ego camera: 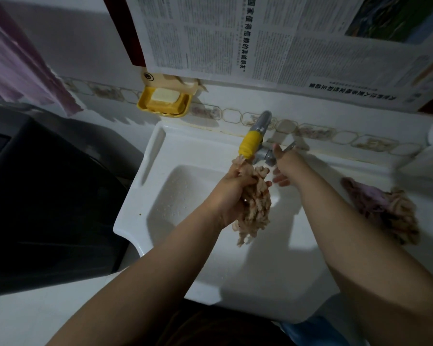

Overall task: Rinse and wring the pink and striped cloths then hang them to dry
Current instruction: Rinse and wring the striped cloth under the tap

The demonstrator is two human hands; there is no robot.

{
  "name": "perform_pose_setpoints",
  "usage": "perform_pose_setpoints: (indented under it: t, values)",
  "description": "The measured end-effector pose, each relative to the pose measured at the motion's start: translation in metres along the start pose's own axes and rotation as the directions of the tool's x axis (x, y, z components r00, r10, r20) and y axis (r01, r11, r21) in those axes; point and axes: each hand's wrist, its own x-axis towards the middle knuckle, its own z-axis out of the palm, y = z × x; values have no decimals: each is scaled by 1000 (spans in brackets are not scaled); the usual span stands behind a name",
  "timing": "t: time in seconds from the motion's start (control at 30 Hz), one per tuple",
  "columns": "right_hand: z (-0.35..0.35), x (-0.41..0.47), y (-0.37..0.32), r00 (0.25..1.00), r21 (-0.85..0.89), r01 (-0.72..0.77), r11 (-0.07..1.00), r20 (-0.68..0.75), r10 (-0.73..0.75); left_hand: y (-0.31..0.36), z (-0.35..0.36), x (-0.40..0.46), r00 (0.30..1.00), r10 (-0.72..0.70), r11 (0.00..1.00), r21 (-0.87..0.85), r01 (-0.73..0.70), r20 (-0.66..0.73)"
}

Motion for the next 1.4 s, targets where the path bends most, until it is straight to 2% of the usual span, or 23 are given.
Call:
perform_pose_setpoints:
  t: [0.1,0.13,0.17,0.27,0.3,0.33,0.4,0.47,0.5,0.53,0.6,0.67,0.73,0.83,0.9,0.97,1.03,1.1,1.27,1.33,1.4]
  values:
    - [-3,-13,2,994,-248,81,965,-55,-98,-3,-9,2,999,-9,1000,0,9,-44]
    - [-3,-18,2,979,-331,136,934,-98,-177,-4,-12,2,998,-11,1000,-10,11,-56]
    - [0,-28,2,960,-343,223,912,-87,-267,-4,-16,2,998,-14,1000,-18,12,-64]
    - [26,-60,9,871,-154,484,862,185,-456,-3,-22,0,995,-10,999,-46,6,-101]
    - [35,-68,15,834,-131,535,835,241,-497,-3,-24,-1,991,-6,1000,-29,2,-136]
    - [42,-69,21,812,-109,570,815,229,-537,-3,-27,-1,985,-1,1000,-9,-1,-170]
    - [51,-64,28,829,-10,552,834,116,-548,-5,-33,0,968,27,995,98,-3,-250]
    - [54,-59,26,888,205,407,890,138,-438,-10,-40,2,951,84,982,188,-29,-296]
    - [57,-58,26,907,247,341,907,169,-386,-12,-43,1,947,85,983,180,-29,-309]
    - [59,-56,27,911,203,324,924,198,-363,-12,-44,0,946,80,986,165,-29,-314]
    - [61,-60,30,882,-6,375,927,309,-355,-12,-45,-2,946,82,982,188,-24,-312]
    - [62,-63,32,848,-76,433,898,373,-377,-14,-51,0,922,124,948,318,-1,-367]
    - [59,-62,33,855,25,412,911,334,-396,-15,-60,6,871,229,856,515,33,-435]
    - [59,-65,29,911,202,362,910,130,-392,-17,-67,14,820,355,707,703,78,-448]
    - [72,-73,24,905,216,412,885,13,-425,-16,-62,19,819,334,737,671,82,-467]
    - [87,-76,17,896,158,444,882,-54,-441,-20,-48,26,845,202,855,510,95,-496]
    - [90,-66,13,906,115,418,901,-123,-405,-26,-33,32,851,77,916,373,145,-520]
    - [88,-57,11,910,117,402,908,-164,-382,-27,-24,34,846,39,915,358,183,-532]
    - [97,-63,15,898,1,433,901,-87,-431,-23,-29,36,824,-36,952,231,200,-565]
    - [88,-55,12,919,26,378,925,-135,-372,-27,-26,38,831,-51,935,266,235,-554]
    - [86,-56,10,910,47,397,916,-146,-387,-23,-29,40,827,-19,949,251,193,-562]
